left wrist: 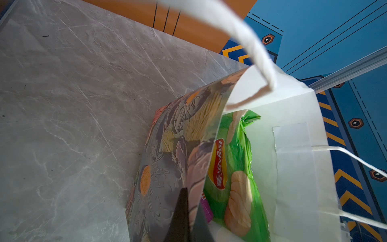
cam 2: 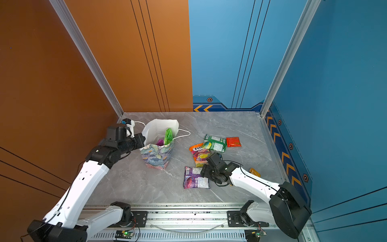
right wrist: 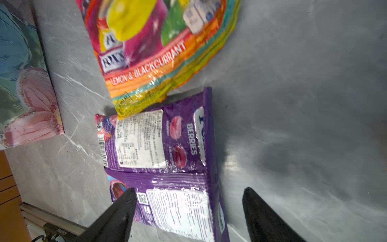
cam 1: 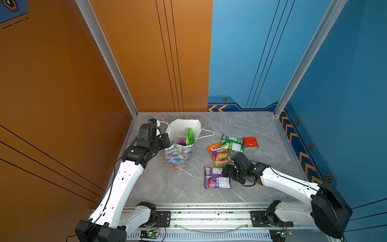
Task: Place the snacks into the paper bag
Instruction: Move the snack to the bottom-center of the table, then pick up the snack from the bottom-center of the table.
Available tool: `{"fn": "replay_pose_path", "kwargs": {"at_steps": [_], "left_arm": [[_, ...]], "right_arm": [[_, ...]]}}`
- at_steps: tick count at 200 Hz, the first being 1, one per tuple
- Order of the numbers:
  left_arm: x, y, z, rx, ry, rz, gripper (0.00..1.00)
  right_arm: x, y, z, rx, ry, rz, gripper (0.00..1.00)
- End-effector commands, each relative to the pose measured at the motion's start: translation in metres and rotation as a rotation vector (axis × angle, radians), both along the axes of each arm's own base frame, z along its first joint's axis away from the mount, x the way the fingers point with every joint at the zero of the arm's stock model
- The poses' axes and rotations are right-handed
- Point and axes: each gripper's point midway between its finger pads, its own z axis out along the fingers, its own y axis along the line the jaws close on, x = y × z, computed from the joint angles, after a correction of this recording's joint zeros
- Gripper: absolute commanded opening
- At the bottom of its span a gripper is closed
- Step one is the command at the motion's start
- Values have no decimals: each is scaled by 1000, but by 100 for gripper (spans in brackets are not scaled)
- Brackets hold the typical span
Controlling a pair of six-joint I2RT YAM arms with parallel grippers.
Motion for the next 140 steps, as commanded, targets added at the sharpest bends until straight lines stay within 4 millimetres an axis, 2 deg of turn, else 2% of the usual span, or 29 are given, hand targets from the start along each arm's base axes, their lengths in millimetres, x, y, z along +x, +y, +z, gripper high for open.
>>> {"fn": "replay_pose_path", "kwargs": {"at_steps": [1, 41, 91, 107, 140], "left_arm": [[-3, 4, -2, 19, -1, 1, 0], [-3, 4, -2, 20, -2, 0, 0], [-3, 4, -3, 23, -2, -1, 0], [-3, 4, -3, 23, 0, 0, 0], [-2, 4, -4, 24, 2, 2, 0]], "right_arm": [[-15, 3, -10, 35, 19, 82, 76], [-18, 10, -19, 56, 4, 154, 65], [-16, 15, -32, 38, 16, 173, 46], [-16, 14, -35, 25, 24, 171, 39], [-15, 11, -35, 6, 15, 163, 16]]}}
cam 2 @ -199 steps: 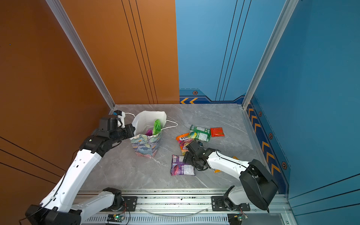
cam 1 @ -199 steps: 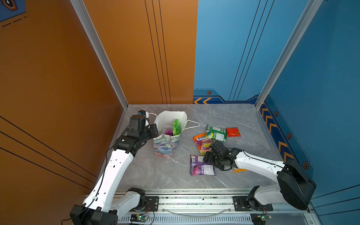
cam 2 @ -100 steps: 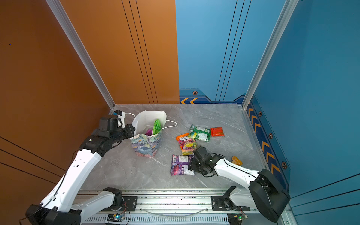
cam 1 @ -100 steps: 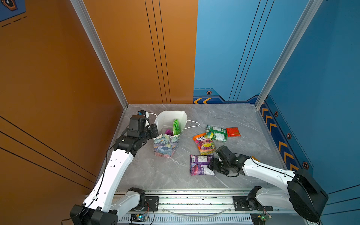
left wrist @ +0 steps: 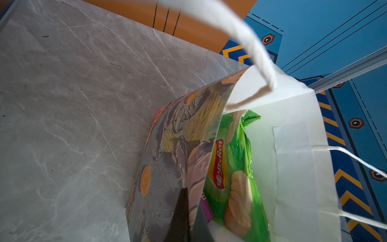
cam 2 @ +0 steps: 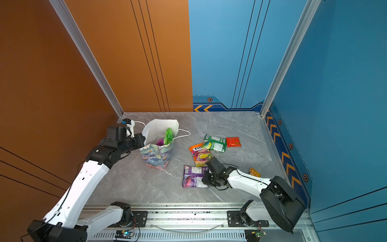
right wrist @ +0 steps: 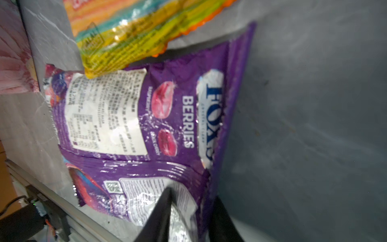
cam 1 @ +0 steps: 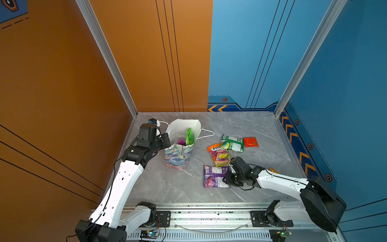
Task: Place the snacks into the paper bag
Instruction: Pick up the snack from the bottom-center of the table.
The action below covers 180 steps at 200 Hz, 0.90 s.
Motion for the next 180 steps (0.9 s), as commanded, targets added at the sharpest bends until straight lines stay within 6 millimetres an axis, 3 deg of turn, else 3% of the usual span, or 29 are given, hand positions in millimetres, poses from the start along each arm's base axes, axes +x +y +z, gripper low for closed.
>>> {"fn": "replay_pose_path", "kwargs": {"at_steps": [1, 34, 116, 146, 180], "left_arm": [[-2, 4, -4, 24, 2, 1, 0], [-2, 5, -4, 27, 4, 3, 0], [-2, 5, -4, 28, 0, 3, 0], [-3, 5, -3, 37, -3, 3, 0], [-3, 7, -2, 49, -7, 11, 0]], "right_arm": [[-2, -6, -5, -39, 1, 3, 16], [2, -8, 5, -34, -30, -7, 0], [7, -8, 34, 15, -83, -48, 0], [11, -3, 68, 76, -120, -66, 0], [19, -6, 123, 142, -234, -84, 0]]}}
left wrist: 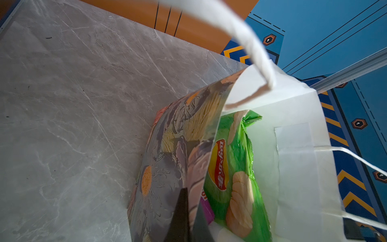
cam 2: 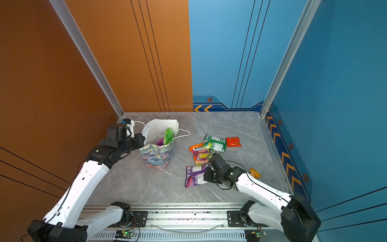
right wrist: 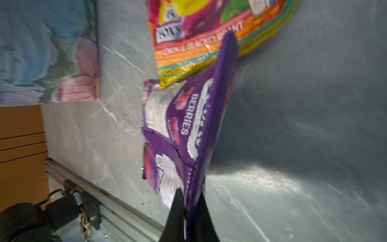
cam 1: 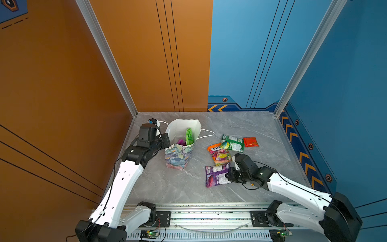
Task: Place the snacks into the paper bag
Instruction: Pick up the snack from the bottom-center of the table.
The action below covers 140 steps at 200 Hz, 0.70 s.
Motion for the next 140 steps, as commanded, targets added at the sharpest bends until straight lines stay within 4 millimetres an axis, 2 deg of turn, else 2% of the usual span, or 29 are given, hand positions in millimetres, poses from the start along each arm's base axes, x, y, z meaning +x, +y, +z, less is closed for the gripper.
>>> {"fn": "replay_pose_path", "kwargs": {"at_steps": [1, 10, 23, 85, 140], "left_arm": [[-3, 5, -2, 37, -5, 7, 0], [-3, 5, -2, 39, -5, 6, 0], [-4, 4, -2, 48, -4, -4, 0], [-6, -2, -1, 95, 17, -13, 0], [-5, -15, 15, 142, 23, 3, 0]], "right_arm": [[11, -3, 47, 48, -93, -42, 0], [11, -1, 59, 72, -115, -31, 0], [20, -7, 73, 83, -144, -55, 0], [39, -15, 130, 110, -291, -51, 0], [64, -36, 179, 73, -412, -98, 0]]}}
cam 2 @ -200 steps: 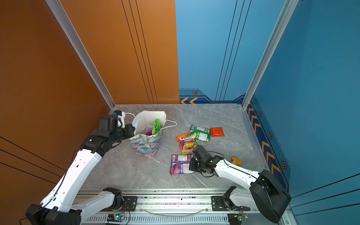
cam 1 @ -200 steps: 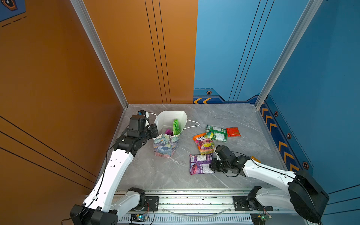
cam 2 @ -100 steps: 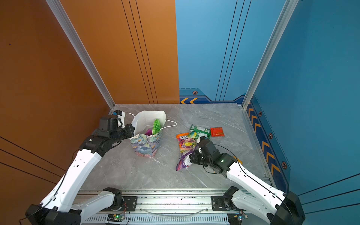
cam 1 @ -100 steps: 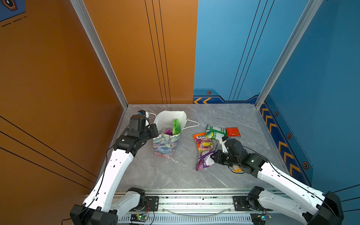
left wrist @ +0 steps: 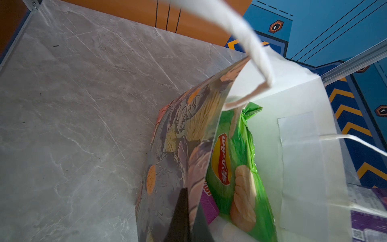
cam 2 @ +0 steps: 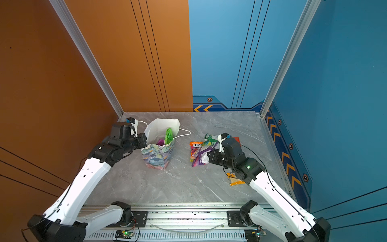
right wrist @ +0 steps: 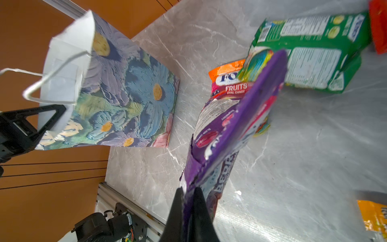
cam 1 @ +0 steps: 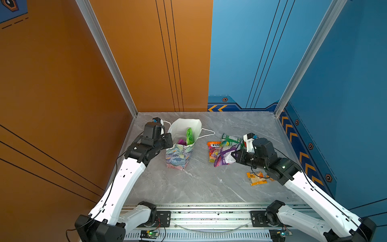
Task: Place the snacks into the paper bag
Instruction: Pick up the snack from the bottom-center of the table, then place the snack in the paper bag.
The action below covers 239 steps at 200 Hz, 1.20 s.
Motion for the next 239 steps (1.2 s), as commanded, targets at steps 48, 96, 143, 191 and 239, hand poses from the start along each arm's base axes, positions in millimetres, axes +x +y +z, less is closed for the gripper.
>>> {"fn": "replay_pose_path", "kwargs": {"at_steps": [48, 96, 143, 191, 239], "left_arm": [[0, -25, 24, 153, -51, 22, 0], [5, -60, 34, 209, -83, -52, 0], [10, -76, 38, 204, -89, -66, 0], [13, -79, 37, 201, -83, -62, 0], [16, -79, 35, 187, -73, -50, 0]], "right_arm": [[34, -32, 85, -55, -222, -97, 0], [43, -36, 152, 35, -385, -158, 0], [42, -1, 186, 123, -442, -58, 0], [23, 32, 202, 117, -492, 45, 0], [3, 81, 187, 156, -453, 171, 0]]}}
